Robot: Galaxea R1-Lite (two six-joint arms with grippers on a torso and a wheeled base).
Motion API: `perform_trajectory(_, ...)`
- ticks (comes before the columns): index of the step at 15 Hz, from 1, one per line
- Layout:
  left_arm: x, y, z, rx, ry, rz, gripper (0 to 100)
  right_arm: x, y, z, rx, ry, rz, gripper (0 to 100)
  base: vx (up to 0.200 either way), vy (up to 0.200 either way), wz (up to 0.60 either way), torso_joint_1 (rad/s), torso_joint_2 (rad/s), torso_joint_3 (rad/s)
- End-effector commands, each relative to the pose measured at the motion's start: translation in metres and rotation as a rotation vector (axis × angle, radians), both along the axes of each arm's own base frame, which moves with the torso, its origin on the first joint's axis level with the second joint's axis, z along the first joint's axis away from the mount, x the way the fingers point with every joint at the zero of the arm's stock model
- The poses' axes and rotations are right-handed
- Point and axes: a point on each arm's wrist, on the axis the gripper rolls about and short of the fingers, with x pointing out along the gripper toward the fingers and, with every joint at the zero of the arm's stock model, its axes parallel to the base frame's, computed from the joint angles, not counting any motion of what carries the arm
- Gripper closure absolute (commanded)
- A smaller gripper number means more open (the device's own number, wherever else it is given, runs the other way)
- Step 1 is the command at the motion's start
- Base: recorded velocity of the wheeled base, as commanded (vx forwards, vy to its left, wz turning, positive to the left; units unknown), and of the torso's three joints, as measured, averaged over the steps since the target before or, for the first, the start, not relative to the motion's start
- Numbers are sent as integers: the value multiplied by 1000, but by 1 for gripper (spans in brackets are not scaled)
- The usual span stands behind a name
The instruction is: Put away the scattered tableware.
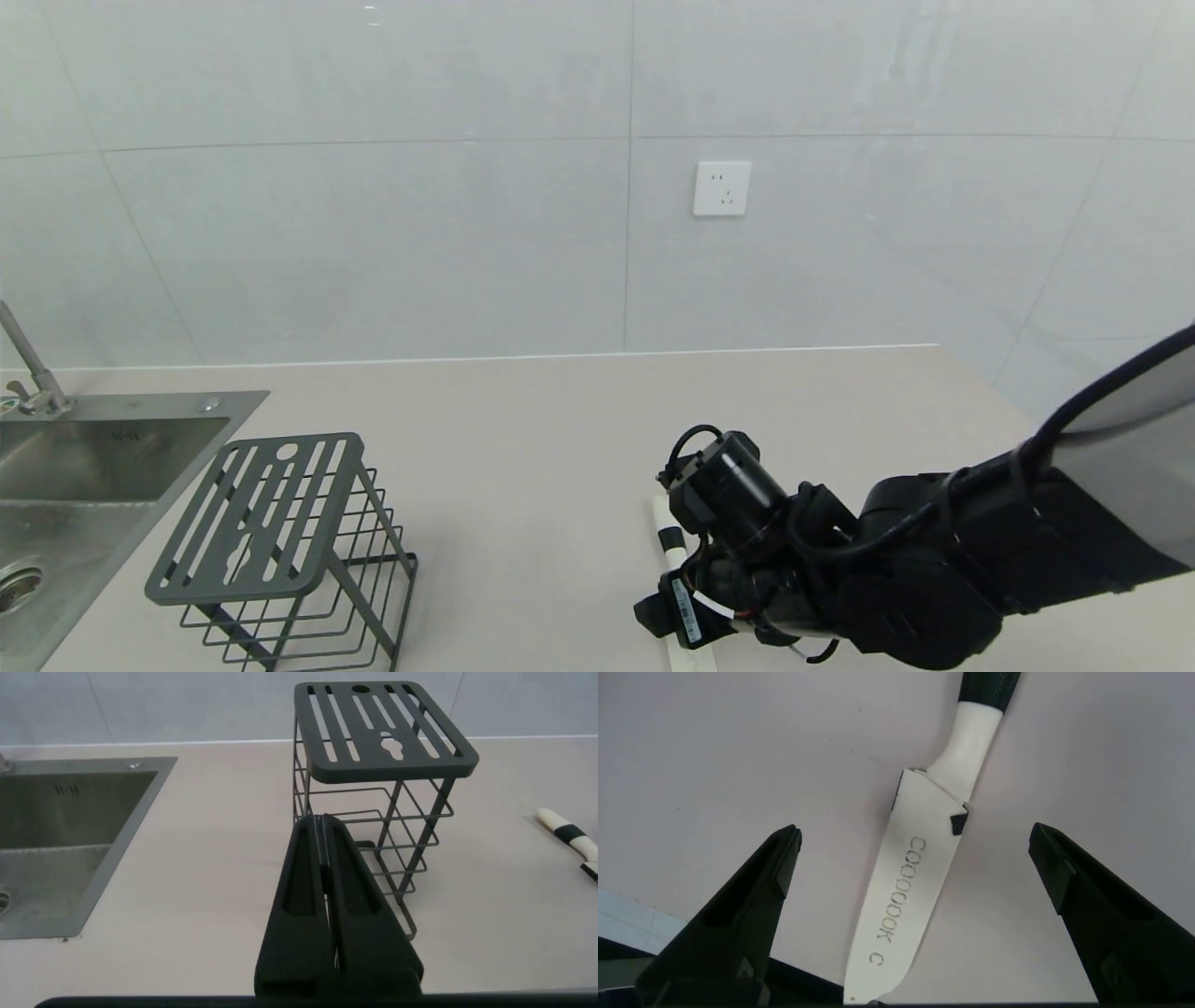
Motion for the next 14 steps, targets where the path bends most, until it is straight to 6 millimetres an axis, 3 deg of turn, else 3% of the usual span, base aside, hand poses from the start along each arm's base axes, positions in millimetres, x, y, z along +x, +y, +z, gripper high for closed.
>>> perform_trajectory(1,0,0,0,0,2,0,100,-1,3,-11,-23,21,6,0,0,0,0,0,0,0)
perform_trajectory(7,0,0,0,0,1,0,100,-5,11,-43,-96,68,-10,0,0,0,0,0,0,0)
perform_trajectory(14,0,0,0,0,2,0,100,-3,12,-43,-92,62,-15,0,0,0,0,0,0,0)
